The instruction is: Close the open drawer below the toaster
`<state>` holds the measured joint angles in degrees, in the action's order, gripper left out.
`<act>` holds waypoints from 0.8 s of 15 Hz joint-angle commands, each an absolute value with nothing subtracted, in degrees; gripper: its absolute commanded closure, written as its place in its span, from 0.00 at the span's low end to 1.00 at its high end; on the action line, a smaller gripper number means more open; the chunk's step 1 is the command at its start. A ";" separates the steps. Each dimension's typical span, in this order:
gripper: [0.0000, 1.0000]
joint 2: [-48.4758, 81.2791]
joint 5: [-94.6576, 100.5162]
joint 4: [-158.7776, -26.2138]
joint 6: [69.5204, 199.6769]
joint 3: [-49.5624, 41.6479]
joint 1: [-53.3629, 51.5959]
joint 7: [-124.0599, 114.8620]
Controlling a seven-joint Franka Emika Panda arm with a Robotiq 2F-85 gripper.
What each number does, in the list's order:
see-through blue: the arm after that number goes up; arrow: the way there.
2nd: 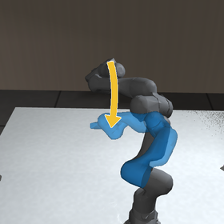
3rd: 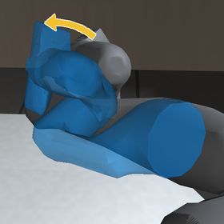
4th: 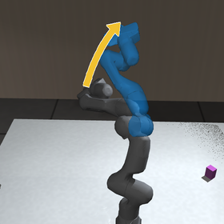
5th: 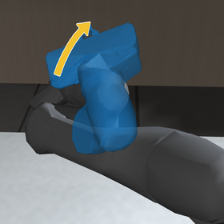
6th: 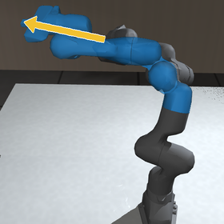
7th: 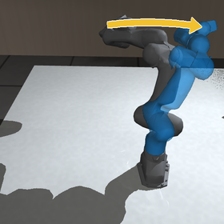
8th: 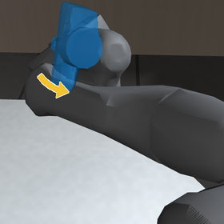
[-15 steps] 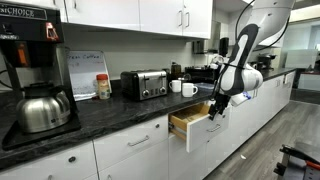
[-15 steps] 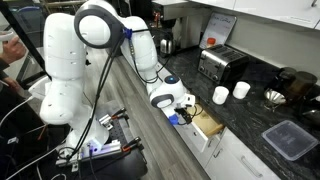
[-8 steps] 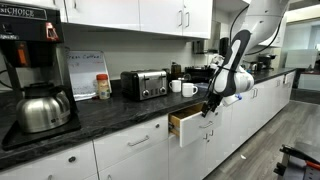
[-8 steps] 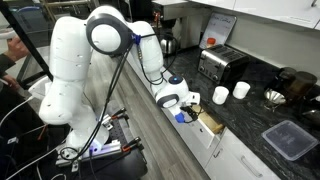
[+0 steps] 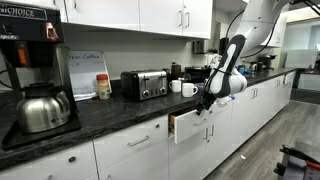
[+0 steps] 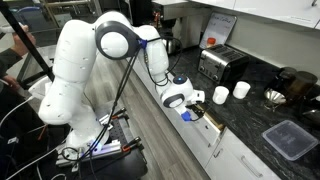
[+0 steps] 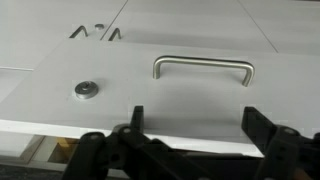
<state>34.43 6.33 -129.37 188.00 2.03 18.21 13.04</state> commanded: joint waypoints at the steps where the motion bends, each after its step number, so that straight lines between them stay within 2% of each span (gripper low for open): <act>1: 0.00 37.39 8.00 -124.65 189.06 3.16 19.24 12.36; 12: 0.00 41.49 8.58 -117.46 189.05 3.78 18.80 12.34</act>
<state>39.94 7.21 -119.79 188.19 3.00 18.03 12.95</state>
